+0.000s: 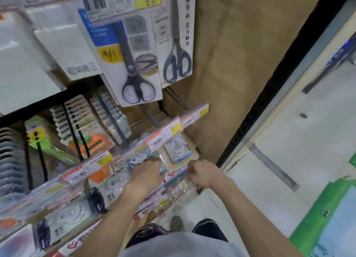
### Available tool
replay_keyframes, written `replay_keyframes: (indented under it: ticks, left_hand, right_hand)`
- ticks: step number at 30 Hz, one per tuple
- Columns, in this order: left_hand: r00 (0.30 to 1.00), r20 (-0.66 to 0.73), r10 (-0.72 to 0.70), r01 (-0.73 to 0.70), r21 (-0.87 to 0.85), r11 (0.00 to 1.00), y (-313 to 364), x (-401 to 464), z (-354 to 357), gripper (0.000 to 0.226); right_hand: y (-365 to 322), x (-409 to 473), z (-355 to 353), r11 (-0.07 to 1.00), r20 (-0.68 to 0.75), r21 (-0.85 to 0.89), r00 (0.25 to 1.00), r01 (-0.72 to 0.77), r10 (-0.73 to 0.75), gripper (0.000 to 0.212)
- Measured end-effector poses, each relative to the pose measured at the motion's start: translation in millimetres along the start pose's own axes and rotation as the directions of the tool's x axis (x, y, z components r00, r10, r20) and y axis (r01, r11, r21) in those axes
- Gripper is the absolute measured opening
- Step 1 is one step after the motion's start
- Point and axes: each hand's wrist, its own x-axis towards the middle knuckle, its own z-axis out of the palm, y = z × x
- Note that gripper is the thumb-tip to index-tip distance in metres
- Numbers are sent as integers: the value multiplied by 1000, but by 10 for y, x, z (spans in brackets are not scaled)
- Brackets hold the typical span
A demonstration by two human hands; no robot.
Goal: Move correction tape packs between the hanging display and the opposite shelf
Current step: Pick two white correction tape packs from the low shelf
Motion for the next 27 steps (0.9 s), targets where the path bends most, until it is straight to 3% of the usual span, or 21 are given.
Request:
replay_keyframes:
  ticks: [8,13,16,20,24,27]
  left_hand:
    - [996,36,-85,88,-92,992,260,309,97,40]
    - [966,16,-257,248,-320,914,451,519,242,52]
    - [918,17,-395,353,-484,801,559,669,337,65]
    - [833,100,-545,457,-680,573,688,885,397,82]
    - [784,138,-605,465,-777,425,777,1082,413,90]
    - [745,201,-636,435,-870,233,808,1144,449,94]
  right_hand:
    - [171,250,-144,992,94,-51,990,113,-108,40]
    - [342,296,-68,974,129,-99,973,203,-190,32]
    - [463,287,-55,961,138,-132,964,244,-226,34]
    - [587,182,-93,952,154,-157,959,263,-240,34]
    - [617,106,-109,933,200,-210,947,291,-250,34]
    - [622,102,-126,923,216,-229,940,311,-264,35]
